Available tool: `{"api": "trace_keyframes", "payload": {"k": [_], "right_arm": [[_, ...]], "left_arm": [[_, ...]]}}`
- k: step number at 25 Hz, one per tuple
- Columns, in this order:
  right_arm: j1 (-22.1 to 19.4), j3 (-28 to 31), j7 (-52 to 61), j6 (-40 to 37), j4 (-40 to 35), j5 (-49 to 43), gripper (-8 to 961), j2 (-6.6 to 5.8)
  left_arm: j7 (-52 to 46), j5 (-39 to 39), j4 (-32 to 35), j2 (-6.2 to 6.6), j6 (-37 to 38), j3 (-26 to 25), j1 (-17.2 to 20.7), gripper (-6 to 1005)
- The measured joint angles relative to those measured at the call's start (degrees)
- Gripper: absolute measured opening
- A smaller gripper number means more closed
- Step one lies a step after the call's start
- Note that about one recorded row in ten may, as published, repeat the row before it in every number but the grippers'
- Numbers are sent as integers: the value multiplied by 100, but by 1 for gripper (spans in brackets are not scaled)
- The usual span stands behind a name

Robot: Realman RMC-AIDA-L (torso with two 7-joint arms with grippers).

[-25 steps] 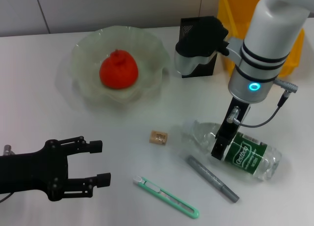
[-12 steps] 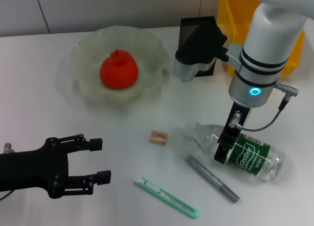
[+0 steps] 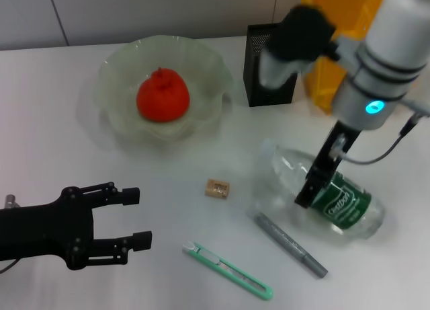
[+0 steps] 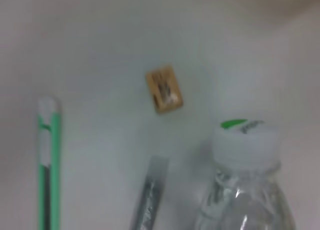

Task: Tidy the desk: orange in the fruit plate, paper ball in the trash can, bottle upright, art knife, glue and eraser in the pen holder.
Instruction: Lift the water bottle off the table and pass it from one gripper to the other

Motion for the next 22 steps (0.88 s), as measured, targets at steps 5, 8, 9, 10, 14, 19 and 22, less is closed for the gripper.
{"api": "trace_keyframes", "payload": {"k": [5, 8, 9, 10, 14, 19, 22], "right_arm": [[-533, 629, -629, -350, -1078, 411, 759, -14], [-918, 756, -970, -363, -1578, 680, 758, -15], [-1041, 761, -1095, -347, -1719, 773, 758, -9], [-1160, 768, -1205, -330, -1836, 874, 758, -2], [-1547, 865, -1634, -338, -2171, 1440, 758, 1], [-2072, 1082, -2284, -396, -2598, 2290, 758, -4], [-2416, 1431, -2971, -539, -2747, 2971, 758, -8]], "left_arm": [[-31, -15, 0, -39, -53, -11, -45, 813], [-83, -20, 0, -61, -107, -15, -121, 812], [-106, -20, 0, -65, -115, -15, -150, 812], [-113, -22, 0, -65, -117, -15, -161, 812], [-176, -45, -6, -85, -144, -78, -260, 812], [-307, -48, -9, -133, -217, -242, -368, 812], [-481, -60, -9, -141, -210, -438, -489, 811]]}}
